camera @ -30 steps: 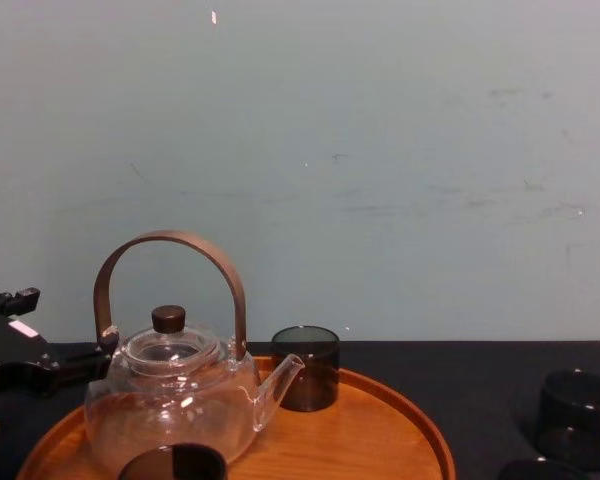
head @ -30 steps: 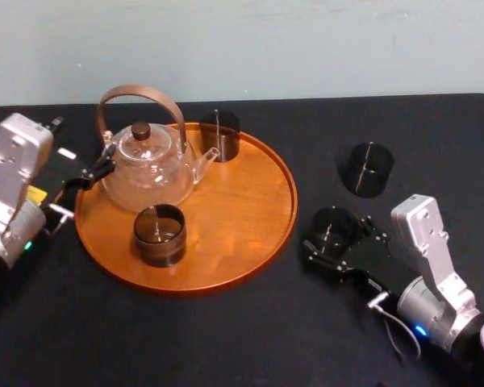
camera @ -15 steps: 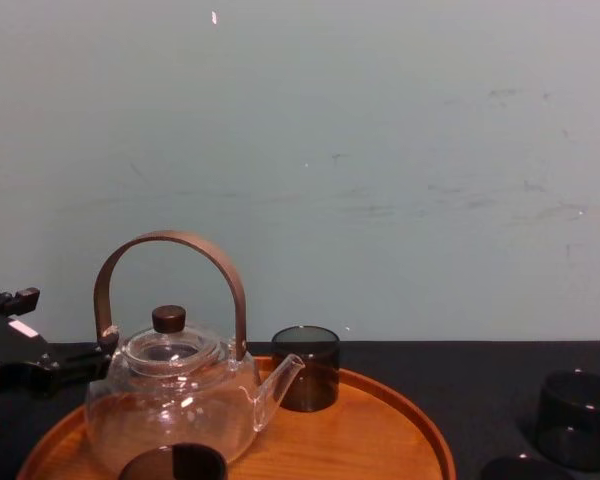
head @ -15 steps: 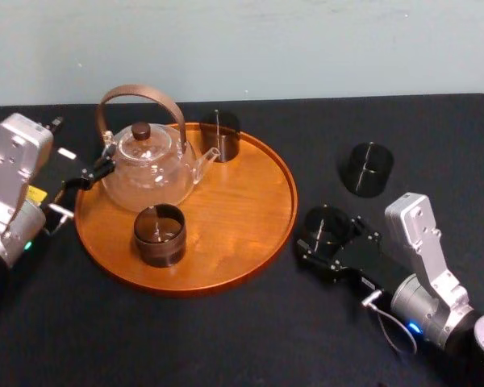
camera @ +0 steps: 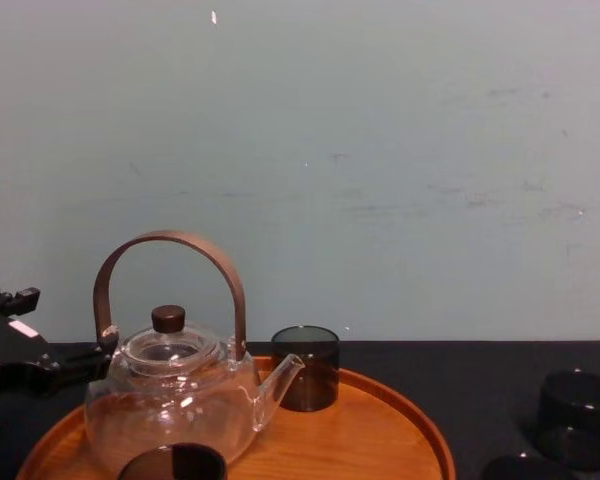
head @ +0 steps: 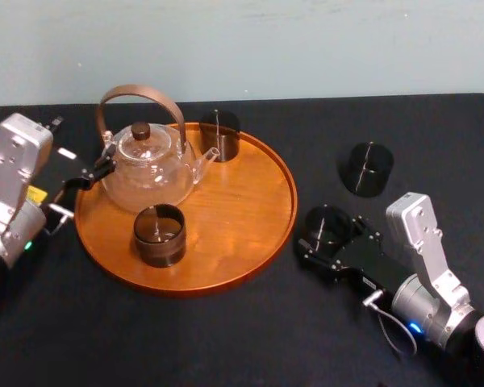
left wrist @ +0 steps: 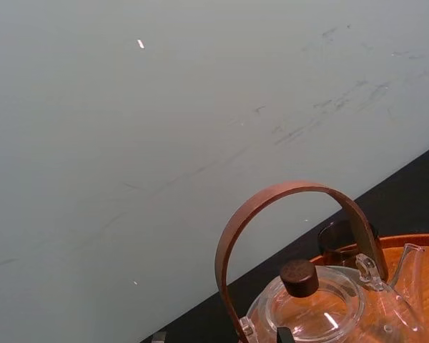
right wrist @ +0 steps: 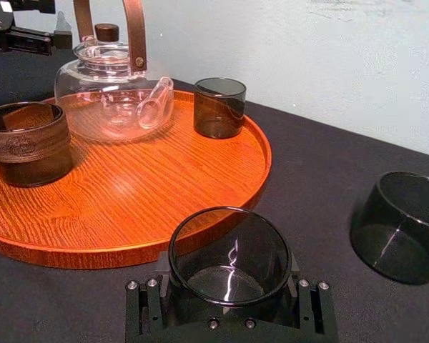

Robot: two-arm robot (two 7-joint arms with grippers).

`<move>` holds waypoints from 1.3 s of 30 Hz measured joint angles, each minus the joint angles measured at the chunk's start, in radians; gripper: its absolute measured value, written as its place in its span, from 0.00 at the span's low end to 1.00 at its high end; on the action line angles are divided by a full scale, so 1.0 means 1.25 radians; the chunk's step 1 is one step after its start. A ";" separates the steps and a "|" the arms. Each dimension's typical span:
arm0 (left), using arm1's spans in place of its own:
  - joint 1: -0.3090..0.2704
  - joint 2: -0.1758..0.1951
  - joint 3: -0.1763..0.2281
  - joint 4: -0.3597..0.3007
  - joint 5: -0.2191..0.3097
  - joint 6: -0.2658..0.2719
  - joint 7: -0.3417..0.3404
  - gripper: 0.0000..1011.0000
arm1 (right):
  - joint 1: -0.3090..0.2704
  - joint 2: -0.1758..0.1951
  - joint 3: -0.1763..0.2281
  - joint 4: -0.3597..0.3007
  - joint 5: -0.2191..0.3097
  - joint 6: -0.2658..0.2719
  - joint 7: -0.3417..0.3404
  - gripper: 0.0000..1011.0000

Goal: Pick up the glass from the table and place it on the tray.

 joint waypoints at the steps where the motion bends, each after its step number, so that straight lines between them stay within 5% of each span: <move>1: 0.000 0.000 0.000 0.000 0.000 0.000 0.000 0.99 | 0.000 0.000 0.000 0.000 0.000 0.000 0.000 0.90; 13: 0.000 0.000 0.000 0.000 0.000 0.000 0.000 0.99 | 0.001 0.010 0.007 -0.002 0.004 -0.009 0.000 0.90; 23: 0.000 0.000 0.000 0.000 0.000 0.000 0.000 0.99 | 0.001 0.026 0.003 -0.053 0.007 0.003 0.005 0.90; 39: 0.000 0.000 0.000 0.000 0.000 0.000 0.000 0.99 | 0.058 0.020 -0.056 -0.070 -0.012 0.016 0.033 0.90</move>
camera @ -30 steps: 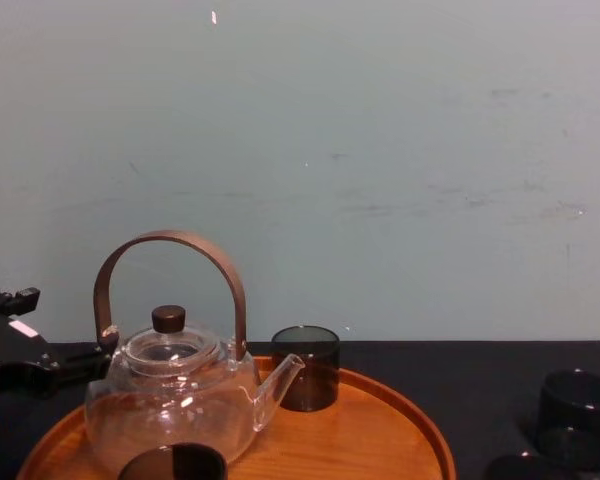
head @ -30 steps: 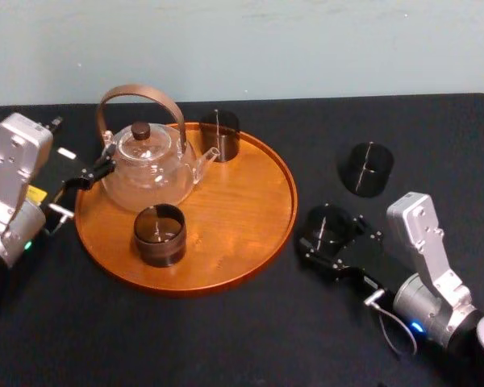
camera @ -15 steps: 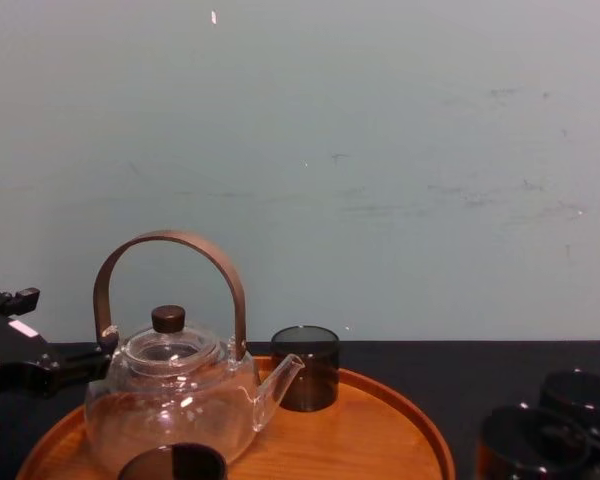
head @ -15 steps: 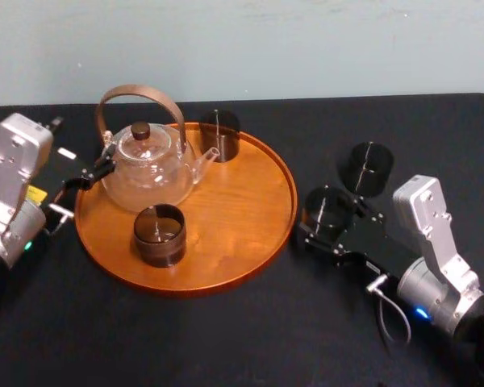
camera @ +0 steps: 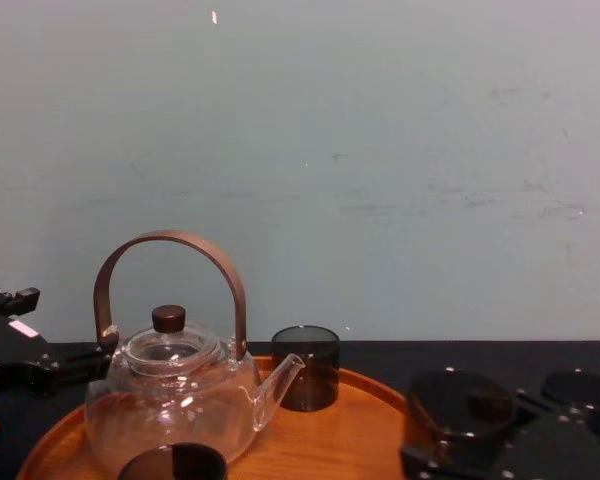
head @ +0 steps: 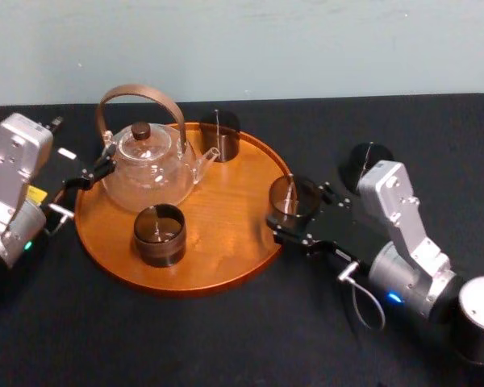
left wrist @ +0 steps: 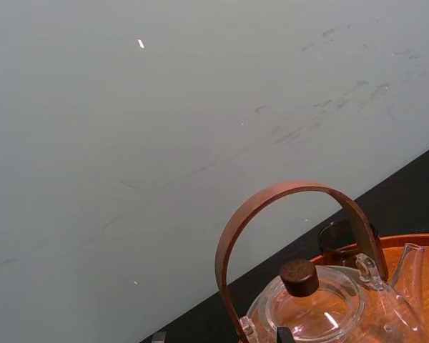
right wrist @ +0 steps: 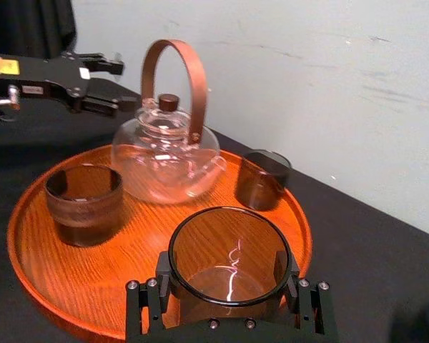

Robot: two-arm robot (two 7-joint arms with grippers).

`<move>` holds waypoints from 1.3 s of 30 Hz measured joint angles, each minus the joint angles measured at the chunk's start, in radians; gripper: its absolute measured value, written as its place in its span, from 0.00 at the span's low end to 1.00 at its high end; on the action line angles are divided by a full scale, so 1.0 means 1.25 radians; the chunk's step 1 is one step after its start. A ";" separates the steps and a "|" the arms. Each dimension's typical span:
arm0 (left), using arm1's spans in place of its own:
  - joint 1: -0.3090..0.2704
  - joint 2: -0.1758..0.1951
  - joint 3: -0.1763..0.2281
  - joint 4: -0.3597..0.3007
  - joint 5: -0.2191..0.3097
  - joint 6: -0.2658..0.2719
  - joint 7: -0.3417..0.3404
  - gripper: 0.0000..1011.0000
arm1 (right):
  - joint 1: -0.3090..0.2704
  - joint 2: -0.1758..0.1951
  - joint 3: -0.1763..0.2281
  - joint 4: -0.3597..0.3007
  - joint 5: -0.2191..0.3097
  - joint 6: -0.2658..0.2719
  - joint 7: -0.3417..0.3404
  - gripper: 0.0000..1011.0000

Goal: Pick up the glass from the table and place it on the tray.

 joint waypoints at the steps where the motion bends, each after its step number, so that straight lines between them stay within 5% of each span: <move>1: 0.000 0.000 0.000 0.000 0.000 0.000 0.000 0.99 | 0.009 -0.003 -0.009 0.006 -0.002 -0.001 0.003 0.90; 20: 0.000 0.000 0.000 0.000 0.000 0.000 0.000 0.99 | 0.104 -0.046 -0.085 0.115 -0.007 -0.028 0.039 0.90; 39: 0.000 0.000 0.000 0.000 0.000 0.000 0.000 0.99 | 0.152 -0.071 -0.125 0.201 0.004 -0.054 0.063 0.90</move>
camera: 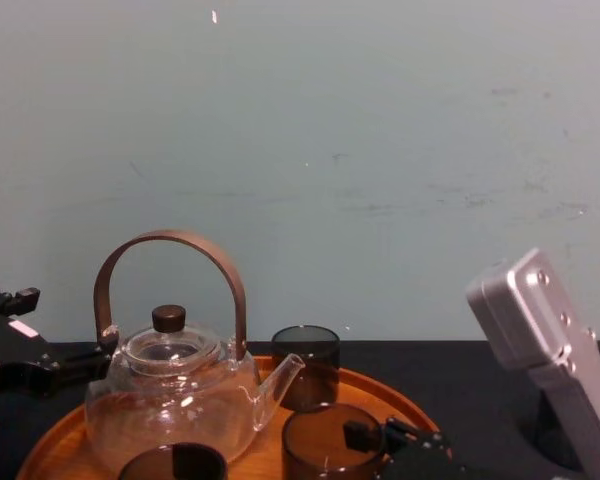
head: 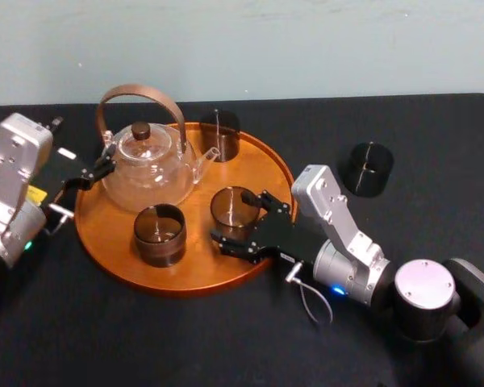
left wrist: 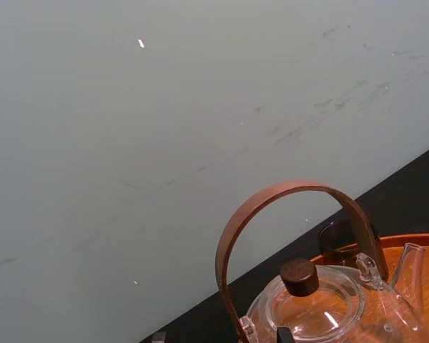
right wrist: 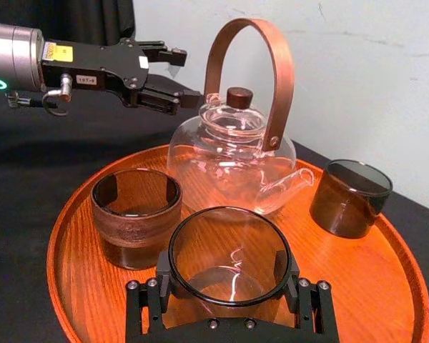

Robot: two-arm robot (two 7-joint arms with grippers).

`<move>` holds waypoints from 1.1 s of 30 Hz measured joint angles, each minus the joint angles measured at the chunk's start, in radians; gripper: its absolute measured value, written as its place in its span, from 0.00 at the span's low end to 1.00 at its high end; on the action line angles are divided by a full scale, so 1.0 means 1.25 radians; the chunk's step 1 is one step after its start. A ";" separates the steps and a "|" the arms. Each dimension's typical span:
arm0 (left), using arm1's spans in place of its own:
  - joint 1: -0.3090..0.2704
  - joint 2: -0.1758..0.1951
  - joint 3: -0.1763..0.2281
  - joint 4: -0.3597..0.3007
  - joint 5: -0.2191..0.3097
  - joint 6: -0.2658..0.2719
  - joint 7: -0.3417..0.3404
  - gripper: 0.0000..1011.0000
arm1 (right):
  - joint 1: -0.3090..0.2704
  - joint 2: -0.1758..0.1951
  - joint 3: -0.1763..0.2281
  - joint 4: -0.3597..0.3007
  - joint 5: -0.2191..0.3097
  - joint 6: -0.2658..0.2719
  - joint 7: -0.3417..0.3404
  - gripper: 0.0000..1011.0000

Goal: Pick up the glass from the table and place it on the tray.

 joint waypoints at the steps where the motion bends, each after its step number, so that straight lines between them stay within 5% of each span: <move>1: 0.000 0.000 0.000 0.000 0.000 0.000 0.000 0.99 | 0.001 -0.001 -0.001 0.003 0.002 0.000 0.001 0.90; 33: 0.000 0.000 0.000 0.000 0.000 0.000 0.000 0.99 | 0.005 -0.005 -0.005 0.017 0.012 0.001 0.002 0.99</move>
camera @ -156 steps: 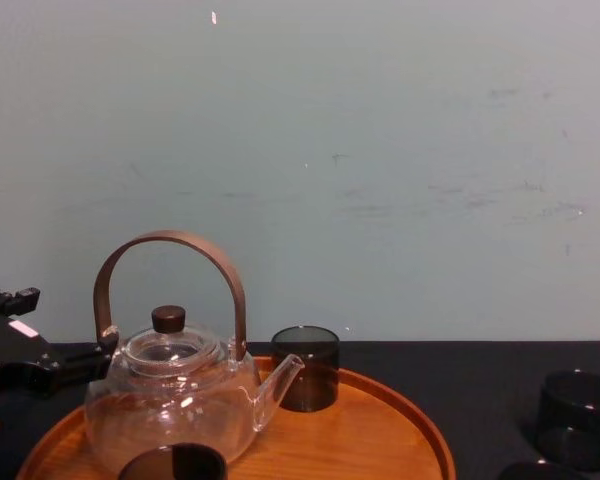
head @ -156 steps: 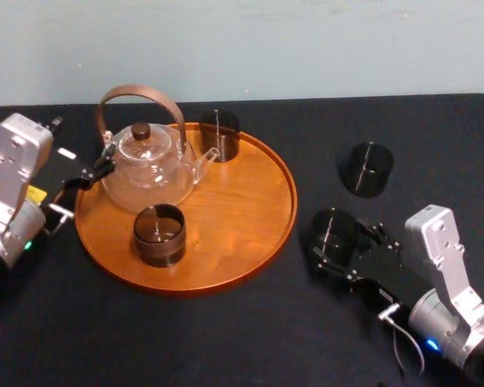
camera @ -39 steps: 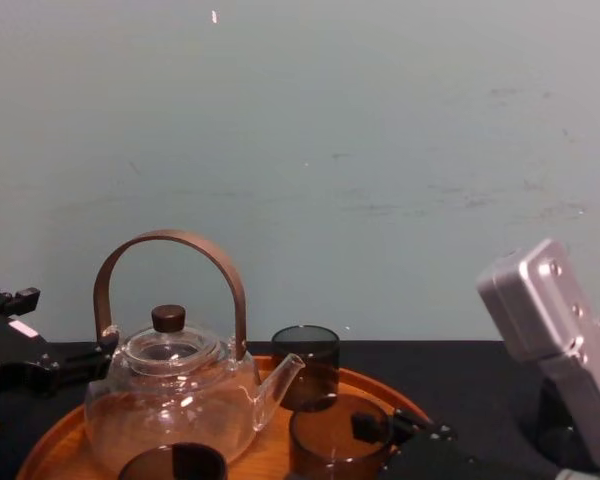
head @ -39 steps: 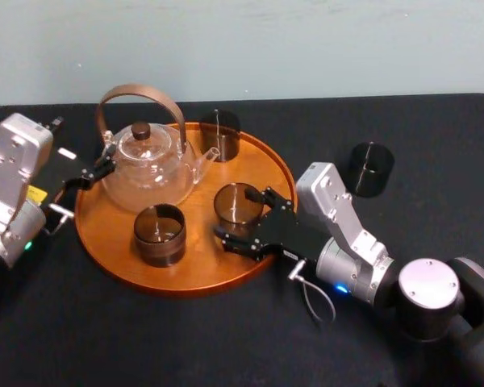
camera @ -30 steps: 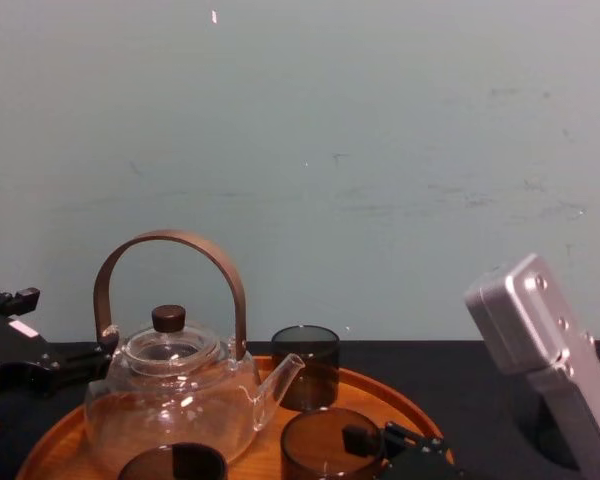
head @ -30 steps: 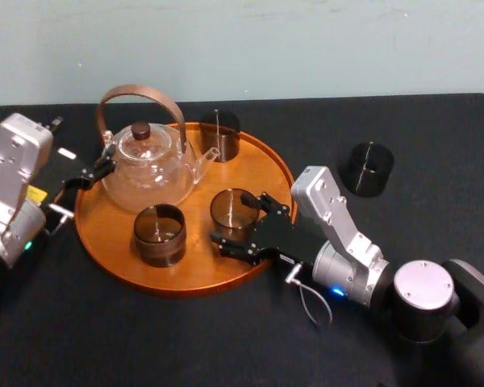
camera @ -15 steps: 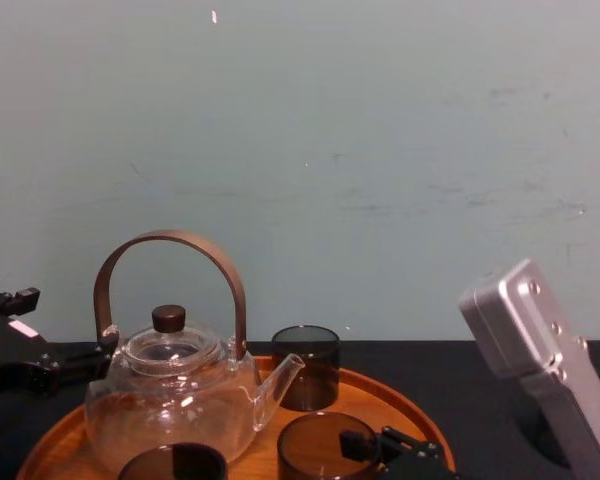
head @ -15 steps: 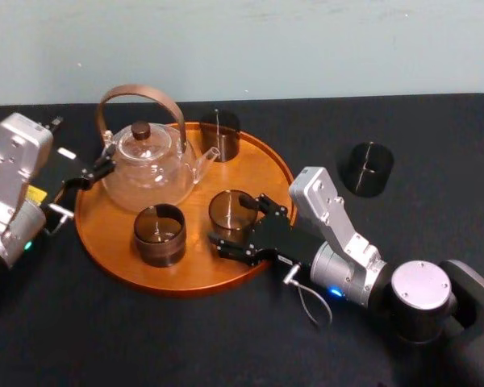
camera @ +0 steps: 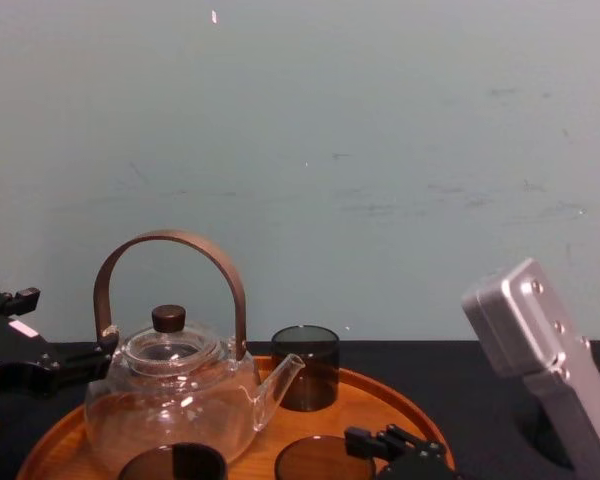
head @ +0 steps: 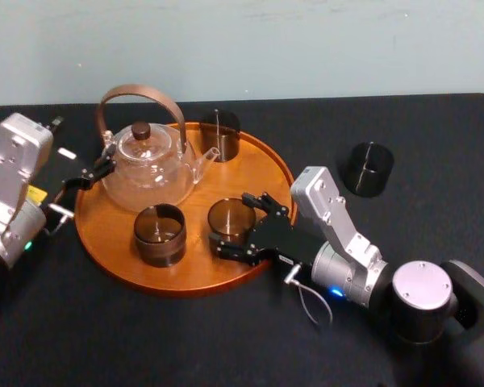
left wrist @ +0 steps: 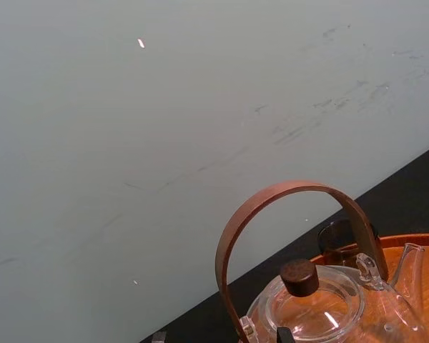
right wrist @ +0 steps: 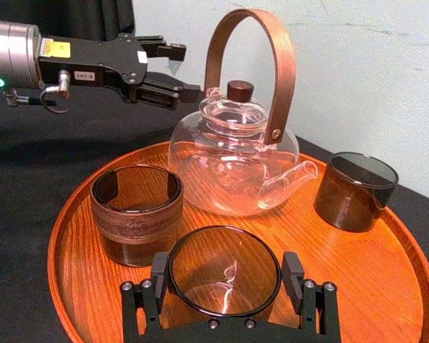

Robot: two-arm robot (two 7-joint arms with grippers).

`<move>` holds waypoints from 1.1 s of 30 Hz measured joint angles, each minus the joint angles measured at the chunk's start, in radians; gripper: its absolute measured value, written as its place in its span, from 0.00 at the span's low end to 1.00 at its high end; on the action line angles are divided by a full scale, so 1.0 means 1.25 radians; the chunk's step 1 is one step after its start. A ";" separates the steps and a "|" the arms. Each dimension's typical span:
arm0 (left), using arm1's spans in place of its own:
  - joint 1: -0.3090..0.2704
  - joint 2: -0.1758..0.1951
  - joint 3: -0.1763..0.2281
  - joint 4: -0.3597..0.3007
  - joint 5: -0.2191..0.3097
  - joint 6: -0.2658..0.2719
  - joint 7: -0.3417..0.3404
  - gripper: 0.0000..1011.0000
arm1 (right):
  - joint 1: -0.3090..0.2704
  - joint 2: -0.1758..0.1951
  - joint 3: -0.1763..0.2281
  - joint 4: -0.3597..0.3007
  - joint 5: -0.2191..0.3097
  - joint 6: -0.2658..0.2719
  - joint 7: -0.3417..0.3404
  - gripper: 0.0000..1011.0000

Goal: Pick up the glass from the table and place it on the tray.

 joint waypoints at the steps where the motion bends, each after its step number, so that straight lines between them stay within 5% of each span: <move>1: 0.000 0.000 0.000 0.000 0.000 0.000 0.000 0.99 | -0.001 0.000 0.001 0.000 0.002 0.001 0.000 0.99; 33: 0.000 0.000 0.000 0.000 0.000 0.000 0.000 0.99 | -0.145 0.081 0.052 -0.162 0.023 0.048 -0.051 0.99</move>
